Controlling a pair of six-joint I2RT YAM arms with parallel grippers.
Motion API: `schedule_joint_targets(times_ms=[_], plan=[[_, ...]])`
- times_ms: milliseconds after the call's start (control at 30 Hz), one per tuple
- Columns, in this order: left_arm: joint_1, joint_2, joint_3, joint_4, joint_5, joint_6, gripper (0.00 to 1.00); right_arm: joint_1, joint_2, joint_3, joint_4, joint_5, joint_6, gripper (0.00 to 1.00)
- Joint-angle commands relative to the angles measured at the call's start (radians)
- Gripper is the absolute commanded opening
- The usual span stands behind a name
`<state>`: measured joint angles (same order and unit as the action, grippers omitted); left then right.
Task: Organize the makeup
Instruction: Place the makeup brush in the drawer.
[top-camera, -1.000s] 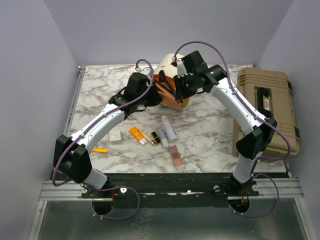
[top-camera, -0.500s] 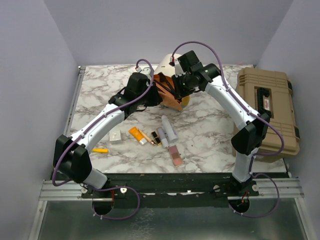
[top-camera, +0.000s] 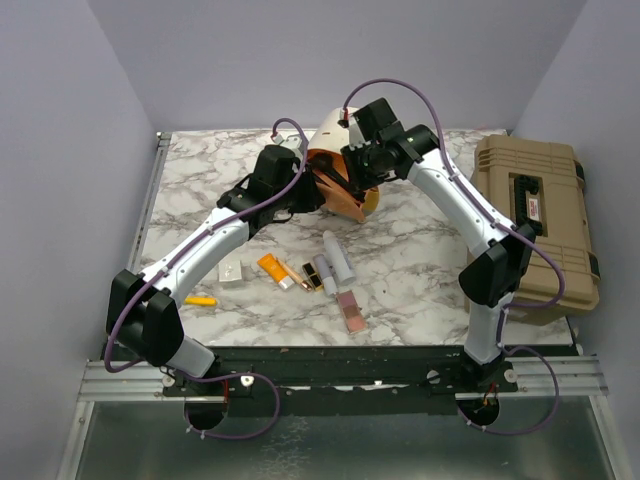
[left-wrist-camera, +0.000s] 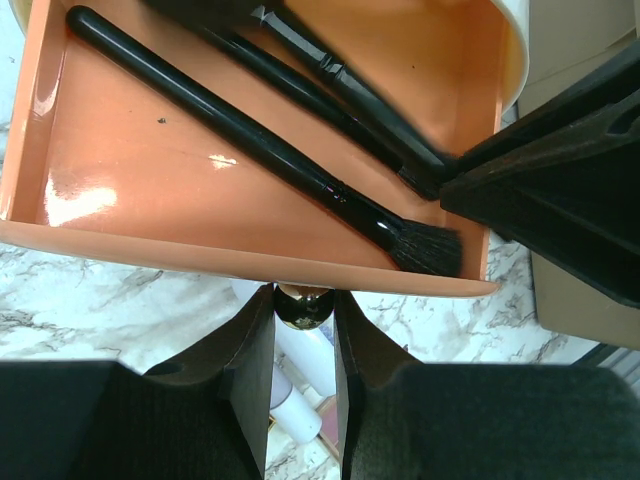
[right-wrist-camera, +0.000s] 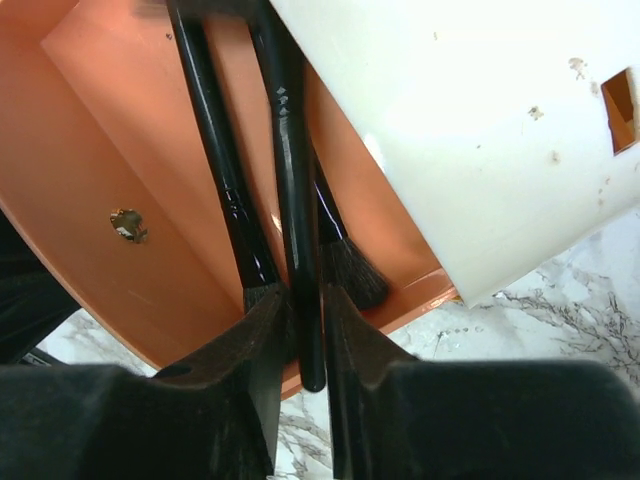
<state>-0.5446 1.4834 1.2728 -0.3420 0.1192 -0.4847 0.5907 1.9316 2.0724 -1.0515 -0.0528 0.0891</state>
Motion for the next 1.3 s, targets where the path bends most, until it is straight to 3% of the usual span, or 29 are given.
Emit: schedule_joint_targets(times_ms=[0, 233, 333, 700, 800, 867, 967, 1267], plan=[[-0.002, -0.018, 0.017, -0.025, 0.029, 0.012, 0.05, 0.003, -0.002, 0.007, 0.049, 0.02, 0.018, 0.31], [-0.002, -0.009, 0.022, -0.024, 0.033, 0.014, 0.05, 0.003, -0.056, -0.054, 0.136, -0.036, 0.034, 0.34], [-0.001, -0.004, 0.023, -0.024, 0.036, 0.015, 0.05, 0.002, -0.074, -0.081, 0.164, -0.048, 0.035, 0.29], [-0.002, 0.005, 0.034, -0.024, 0.042, 0.015, 0.04, 0.003, -0.003, -0.074, 0.076, -0.014, 0.024, 0.29], [-0.002, 0.009, 0.036, -0.024, 0.043, 0.014, 0.04, 0.003, -0.003, -0.085, 0.104, -0.019, 0.025, 0.22], [-0.001, 0.011, 0.037, -0.025, 0.046, 0.013, 0.04, 0.003, -0.001, -0.09, 0.119, -0.054, 0.03, 0.11], [-0.003, 0.012, 0.035, -0.024, 0.048, 0.014, 0.03, 0.002, -0.005, -0.108, 0.162, -0.088, 0.057, 0.09], [-0.003, 0.006, 0.031, -0.025, 0.038, 0.013, 0.03, 0.003, -0.03, -0.098, 0.177, 0.011, 0.062, 0.15]])
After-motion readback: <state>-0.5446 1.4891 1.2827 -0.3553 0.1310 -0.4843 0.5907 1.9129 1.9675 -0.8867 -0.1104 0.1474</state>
